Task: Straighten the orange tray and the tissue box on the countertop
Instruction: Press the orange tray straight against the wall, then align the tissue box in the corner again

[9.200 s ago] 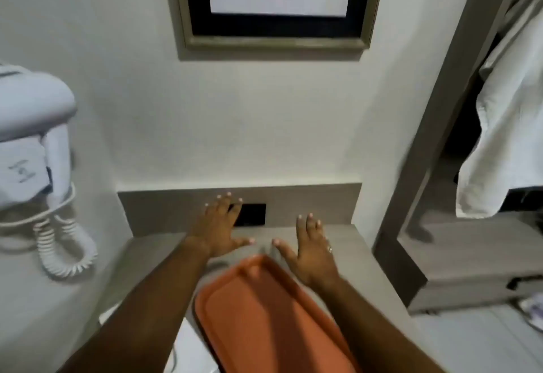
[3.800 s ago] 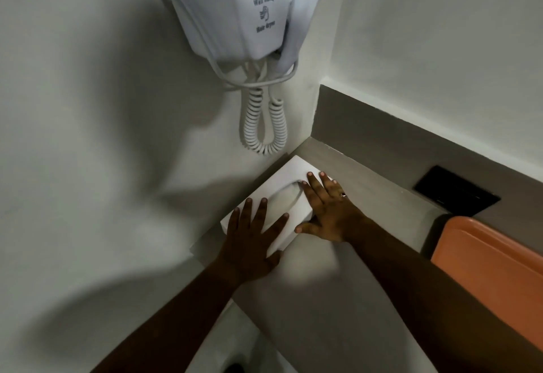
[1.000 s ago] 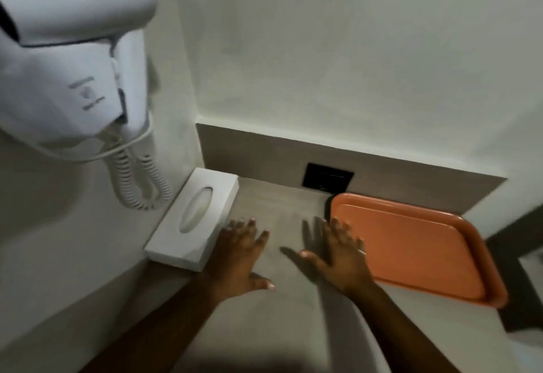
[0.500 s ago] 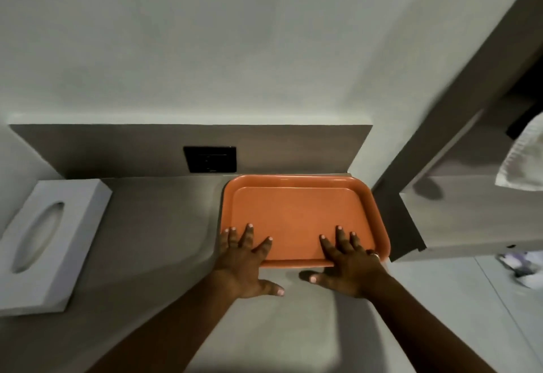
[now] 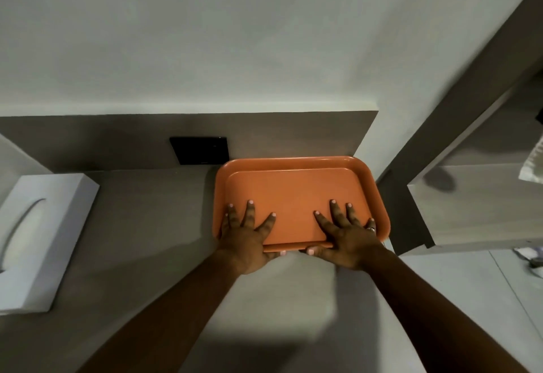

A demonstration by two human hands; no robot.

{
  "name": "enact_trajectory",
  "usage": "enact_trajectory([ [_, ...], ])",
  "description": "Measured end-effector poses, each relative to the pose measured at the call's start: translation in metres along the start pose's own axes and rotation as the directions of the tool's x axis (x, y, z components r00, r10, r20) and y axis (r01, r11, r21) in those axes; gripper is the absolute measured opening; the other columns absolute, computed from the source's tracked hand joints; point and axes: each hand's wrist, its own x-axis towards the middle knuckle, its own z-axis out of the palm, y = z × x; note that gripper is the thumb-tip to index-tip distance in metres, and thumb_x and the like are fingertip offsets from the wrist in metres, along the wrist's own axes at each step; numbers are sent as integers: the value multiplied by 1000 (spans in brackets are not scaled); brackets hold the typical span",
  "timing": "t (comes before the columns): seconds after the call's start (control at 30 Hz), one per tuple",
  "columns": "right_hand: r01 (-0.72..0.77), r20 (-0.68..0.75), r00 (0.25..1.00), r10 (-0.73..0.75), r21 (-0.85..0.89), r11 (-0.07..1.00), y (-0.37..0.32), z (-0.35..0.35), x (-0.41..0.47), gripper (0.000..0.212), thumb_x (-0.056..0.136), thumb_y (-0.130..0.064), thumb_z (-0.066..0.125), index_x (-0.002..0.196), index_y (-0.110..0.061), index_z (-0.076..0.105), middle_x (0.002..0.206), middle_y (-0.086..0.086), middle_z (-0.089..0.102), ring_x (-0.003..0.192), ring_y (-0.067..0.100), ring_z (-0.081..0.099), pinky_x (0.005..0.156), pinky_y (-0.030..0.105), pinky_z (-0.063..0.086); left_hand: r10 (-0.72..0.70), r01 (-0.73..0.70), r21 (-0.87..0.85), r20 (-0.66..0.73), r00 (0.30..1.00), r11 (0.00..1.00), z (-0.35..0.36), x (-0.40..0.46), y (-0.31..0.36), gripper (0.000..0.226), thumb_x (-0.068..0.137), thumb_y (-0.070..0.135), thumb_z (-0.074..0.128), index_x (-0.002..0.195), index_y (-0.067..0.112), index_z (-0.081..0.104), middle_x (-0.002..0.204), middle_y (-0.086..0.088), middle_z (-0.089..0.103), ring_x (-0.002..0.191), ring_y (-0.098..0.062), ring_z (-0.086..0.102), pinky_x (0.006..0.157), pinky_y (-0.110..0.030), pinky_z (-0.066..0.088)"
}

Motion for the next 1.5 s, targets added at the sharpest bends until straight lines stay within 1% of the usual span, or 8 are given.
enact_trajectory([
  [0.2,50,-1,999,-50,17,999,-81,-32,-5,116,52,-106,17,148,-50,-15,161,2,-29,146,39,-26,112,73,-6,-31,31,-17,0,1000,999,-34,-59,-60,109,61,96,29,146,40,-10,158,-14,-19,138,-49,-21,112,-61,-3],
  [0.4,316,-170,943,-286,188,930,-204,-33,-8,113,64,-98,34,153,-41,-7,166,4,-13,150,31,-16,117,60,-1,35,-59,-65,-322,946,996,-37,-138,-157,119,60,94,37,150,21,12,159,-19,9,145,-37,3,117,-52,11],
  [0.6,439,-255,890,-378,251,863,-265,-21,-15,108,79,-80,51,157,-26,-1,166,2,-10,151,21,-11,124,46,2,-100,76,-93,-291,951,993,-18,-170,-198,116,68,80,56,150,23,-2,158,-11,-9,145,-32,-9,117,-44,-1],
  [0.73,607,-231,789,-569,151,780,-400,-10,-7,108,82,-71,60,157,-21,0,166,6,-5,152,26,-6,123,47,7,-294,289,-60,-266,918,956,-4,-245,-280,122,67,77,61,149,14,-5,158,-21,-8,145,-37,-8,117,-45,0],
  [0.87,671,-194,730,-656,18,741,-473,9,8,106,85,-68,59,156,-12,5,165,14,-5,152,31,-4,122,43,5,-300,305,-11,-219,929,952,10,-272,-321,109,79,67,59,149,12,-4,158,-24,-6,145,-38,-5,118,-45,2],
  [1.03,692,-226,686,-692,-92,716,-496,22,23,88,97,-55,49,154,-2,8,164,21,-3,152,32,-4,121,34,-2,-303,304,-39,-266,915,952,15,-265,-331,95,84,54,64,149,9,12,155,-29,8,143,-42,9,116,-46,15],
  [1.17,691,-228,678,-699,-128,712,-495,21,27,87,98,-56,45,154,0,8,163,22,-3,152,32,-5,119,31,-7,-233,256,14,-369,900,967,11,-258,-335,86,48,39,95,116,-3,64,117,-36,61,106,-50,60,78,-57,55],
  [1.5,680,-219,685,-695,-150,717,-493,13,51,83,100,-57,36,155,-4,1,164,16,-11,151,27,-13,117,30,-8,-181,203,11,-402,898,979,5,-235,-351,81,52,34,94,117,-4,63,120,-32,61,108,-48,60,81,-59,53],
])
